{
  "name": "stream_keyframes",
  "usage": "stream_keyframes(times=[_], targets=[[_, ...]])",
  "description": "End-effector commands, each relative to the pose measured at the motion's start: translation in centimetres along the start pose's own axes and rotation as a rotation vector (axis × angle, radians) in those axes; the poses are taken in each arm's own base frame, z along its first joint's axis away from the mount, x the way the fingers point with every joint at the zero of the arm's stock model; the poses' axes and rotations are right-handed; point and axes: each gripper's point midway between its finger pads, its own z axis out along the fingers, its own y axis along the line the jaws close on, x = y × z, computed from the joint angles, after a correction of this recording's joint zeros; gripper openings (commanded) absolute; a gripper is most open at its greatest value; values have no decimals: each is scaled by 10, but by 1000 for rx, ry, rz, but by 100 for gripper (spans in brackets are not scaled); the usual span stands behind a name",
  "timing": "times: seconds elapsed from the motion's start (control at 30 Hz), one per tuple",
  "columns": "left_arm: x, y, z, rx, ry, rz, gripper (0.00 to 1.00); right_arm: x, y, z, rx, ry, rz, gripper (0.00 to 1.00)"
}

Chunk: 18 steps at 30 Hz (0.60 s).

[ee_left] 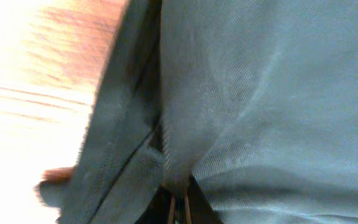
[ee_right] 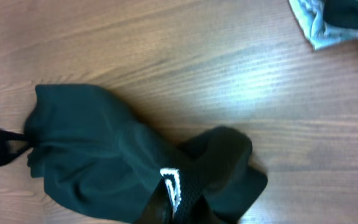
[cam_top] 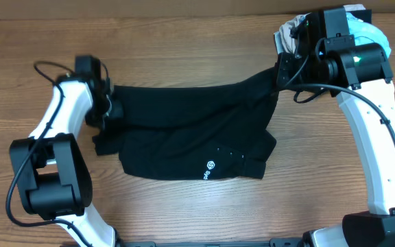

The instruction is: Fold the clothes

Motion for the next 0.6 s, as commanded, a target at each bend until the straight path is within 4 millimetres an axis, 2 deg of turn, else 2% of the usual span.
stream_keyframes(times=[0.0,0.13,0.27,0.43,0.57], targets=[[-47,-14,-60,29,-143,9,4,-16,9,-27,-24,-105,-52,4],[-78,-23,-136,46,-265,16,4,-30,18,-52,-43,-190,-113,4],[-94,-26,-218,52,-413,20,4,-42,22,-82,-48,-264,-152,4],[-85,-13,-314,20,-592,-3,4,-52,21,-130,-45,-365,-156,4],[-58,4,-380,17,-733,-42,4,-52,20,-173,-47,-451,-149,4]])
